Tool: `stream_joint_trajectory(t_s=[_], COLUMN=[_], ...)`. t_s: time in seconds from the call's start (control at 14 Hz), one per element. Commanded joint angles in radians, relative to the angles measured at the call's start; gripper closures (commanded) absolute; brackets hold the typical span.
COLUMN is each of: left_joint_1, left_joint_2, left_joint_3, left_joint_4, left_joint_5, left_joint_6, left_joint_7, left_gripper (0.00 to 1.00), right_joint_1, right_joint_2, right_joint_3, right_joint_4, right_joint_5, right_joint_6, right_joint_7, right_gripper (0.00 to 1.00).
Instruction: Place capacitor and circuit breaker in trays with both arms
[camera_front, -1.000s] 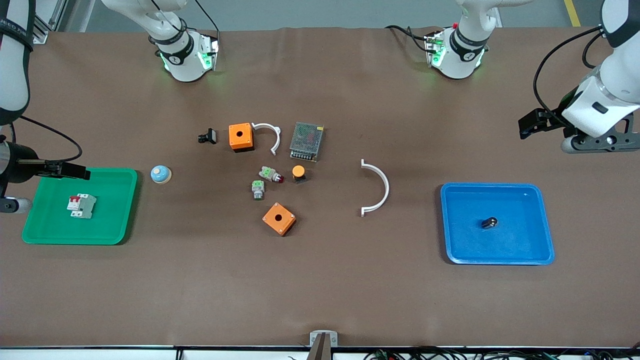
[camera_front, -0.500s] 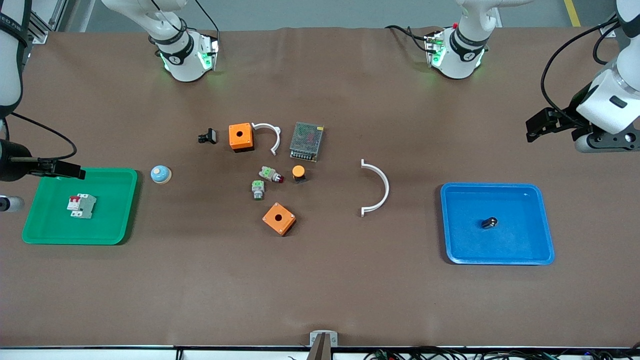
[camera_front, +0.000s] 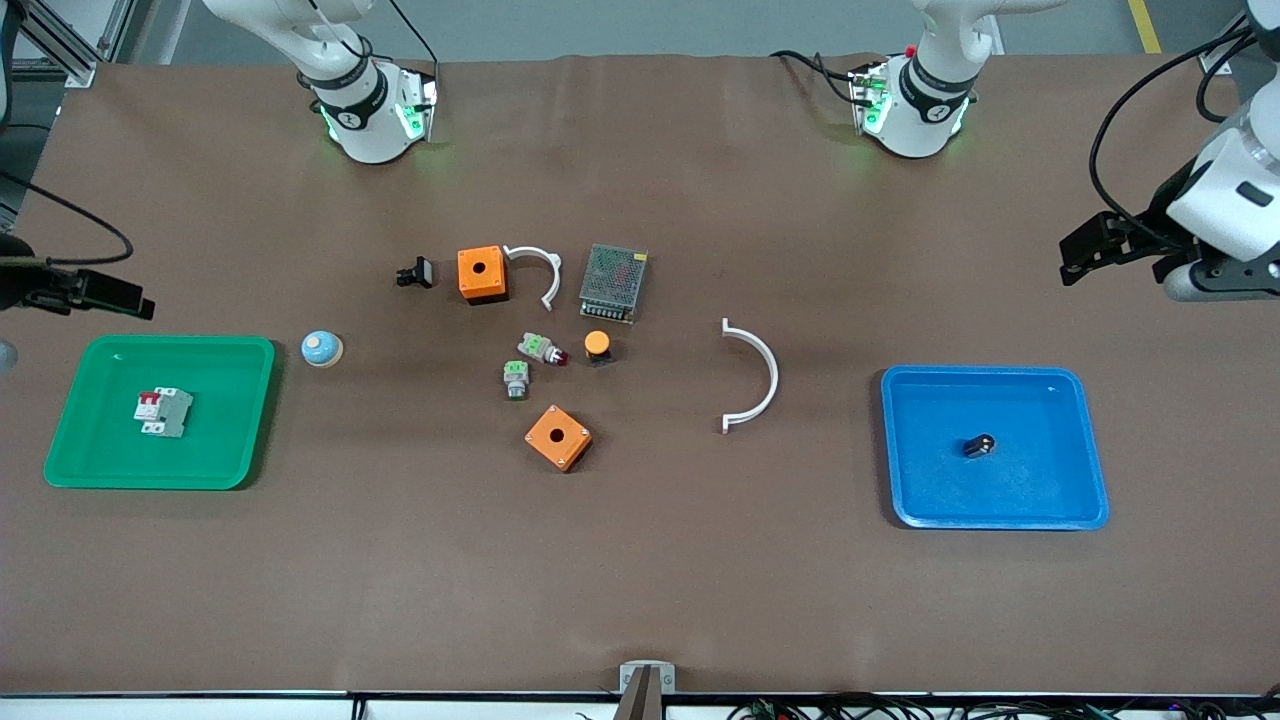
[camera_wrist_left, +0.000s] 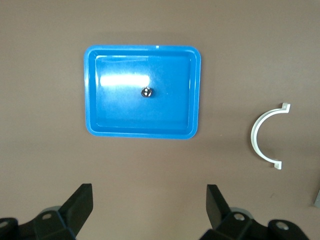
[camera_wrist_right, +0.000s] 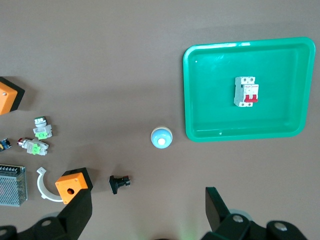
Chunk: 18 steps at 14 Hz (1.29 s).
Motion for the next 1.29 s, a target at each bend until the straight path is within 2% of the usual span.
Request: stream_joint_trajectory(t_s=[0.0,0.57,1.21], left_joint_1=[0.008,0.008,0.005], left_joint_2=[0.029,0.032,0.032], left_joint_3=[0.01,0.012,0.012], left_joint_4=[0.051,0.051,0.051], left_joint_5=[-0.021,-0.036,-0.037], left_joint_6=[-0.02,-0.021,-0.018], left_joint_7=[0.006,0.003,0.0], left_gripper=[0.0,0.0,0.0], right_joint_1=[0.004,0.004,0.001], right_joint_2=[-0.131,-0.211,-0.216], right_joint_3=[0.005,0.003,0.003], right_joint_4=[-0.158,-0.166,-0.182], right_joint_5=[-0.008,-0.016,-0.033], right_joint_6=[0.074,0.062,0.068], right_joint_7=[0.003,-0.005,-0.031], right_gripper=[0.0,0.0,0.0])
